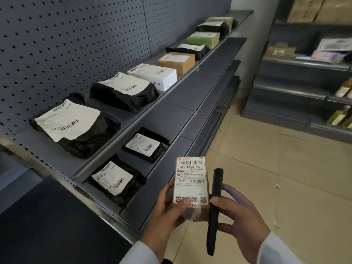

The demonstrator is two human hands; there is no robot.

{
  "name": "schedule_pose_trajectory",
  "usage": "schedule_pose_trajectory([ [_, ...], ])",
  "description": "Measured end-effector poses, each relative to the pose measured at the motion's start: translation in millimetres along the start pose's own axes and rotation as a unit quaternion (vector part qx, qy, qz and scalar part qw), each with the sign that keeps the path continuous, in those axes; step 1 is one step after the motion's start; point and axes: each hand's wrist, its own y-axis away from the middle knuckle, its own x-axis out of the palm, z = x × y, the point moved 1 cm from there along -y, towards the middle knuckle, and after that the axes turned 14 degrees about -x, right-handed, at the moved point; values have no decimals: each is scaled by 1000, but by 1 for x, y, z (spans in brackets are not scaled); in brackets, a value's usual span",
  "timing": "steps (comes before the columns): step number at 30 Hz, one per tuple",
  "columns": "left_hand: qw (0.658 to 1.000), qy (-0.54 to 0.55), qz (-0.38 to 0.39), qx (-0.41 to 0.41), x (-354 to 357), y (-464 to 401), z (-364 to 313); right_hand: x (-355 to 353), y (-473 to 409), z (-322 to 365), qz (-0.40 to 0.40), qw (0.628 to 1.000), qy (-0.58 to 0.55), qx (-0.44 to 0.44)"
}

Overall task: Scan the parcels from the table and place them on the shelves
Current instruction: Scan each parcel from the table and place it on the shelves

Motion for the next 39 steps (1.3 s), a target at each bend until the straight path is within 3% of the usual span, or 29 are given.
schedule_pose_trajectory([
  [5,1000,-2,-23,-9,14,-39,-27,-5,-44,11,2,1000,-12,9],
  [15,998,10,15,-61,34,-170,-88,-13,-164,51,-37,998,43,35],
  [21,996,43,-15,-75,41,-222,-115,-11,-224,69,-18,997,57,46],
  [30,979,133,-152,-43,55,-272,-144,-11,-329,84,96,988,84,87],
  [39,919,264,-291,29,110,-335,-156,-38,-437,109,251,952,123,123],
])
